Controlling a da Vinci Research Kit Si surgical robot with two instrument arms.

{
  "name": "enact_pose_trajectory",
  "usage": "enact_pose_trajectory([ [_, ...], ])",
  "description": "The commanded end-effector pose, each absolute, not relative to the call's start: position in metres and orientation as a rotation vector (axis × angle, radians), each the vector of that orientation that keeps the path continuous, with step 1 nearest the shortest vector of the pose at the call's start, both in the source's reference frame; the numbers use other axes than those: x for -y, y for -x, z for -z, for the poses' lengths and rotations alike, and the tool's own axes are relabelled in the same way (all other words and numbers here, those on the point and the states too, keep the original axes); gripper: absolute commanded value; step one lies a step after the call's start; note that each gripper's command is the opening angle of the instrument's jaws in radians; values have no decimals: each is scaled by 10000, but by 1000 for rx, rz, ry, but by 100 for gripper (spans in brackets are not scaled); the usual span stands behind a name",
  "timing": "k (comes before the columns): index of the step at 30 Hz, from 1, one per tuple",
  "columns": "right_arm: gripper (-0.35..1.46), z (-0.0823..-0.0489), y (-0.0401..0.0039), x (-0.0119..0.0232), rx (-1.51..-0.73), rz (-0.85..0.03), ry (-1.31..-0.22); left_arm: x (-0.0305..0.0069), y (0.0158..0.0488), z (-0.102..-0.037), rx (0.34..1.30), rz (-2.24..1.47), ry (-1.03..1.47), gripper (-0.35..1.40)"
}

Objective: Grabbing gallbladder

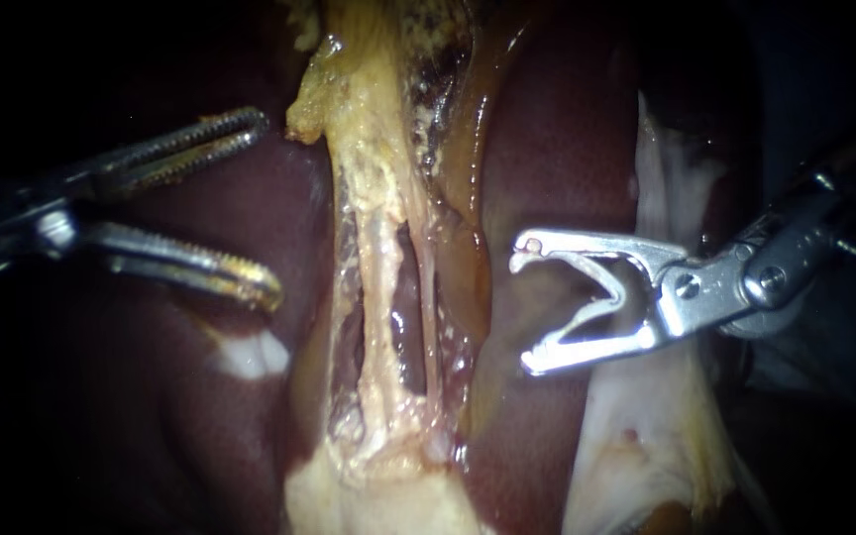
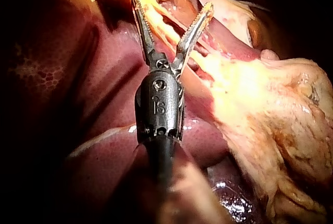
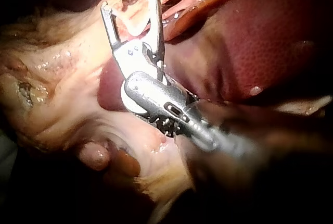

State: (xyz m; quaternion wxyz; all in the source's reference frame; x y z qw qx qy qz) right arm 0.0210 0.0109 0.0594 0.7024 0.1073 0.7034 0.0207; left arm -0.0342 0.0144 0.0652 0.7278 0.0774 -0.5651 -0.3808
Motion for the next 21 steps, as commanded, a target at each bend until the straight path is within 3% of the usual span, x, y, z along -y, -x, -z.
enact_pose_trajectory([
  [1, 60, -594, -211, -109, -1565, -46, -239, -146, 345, -657, 1242, 859, -176, 94],
  [13, 60, -594, -211, -108, -1567, -44, -241, -174, 366, -678, 1235, 988, -261, 82],
  [21, 60, -594, -211, -108, -1567, -43, -241, -191, 370, -685, 1230, 1074, -328, 61],
])
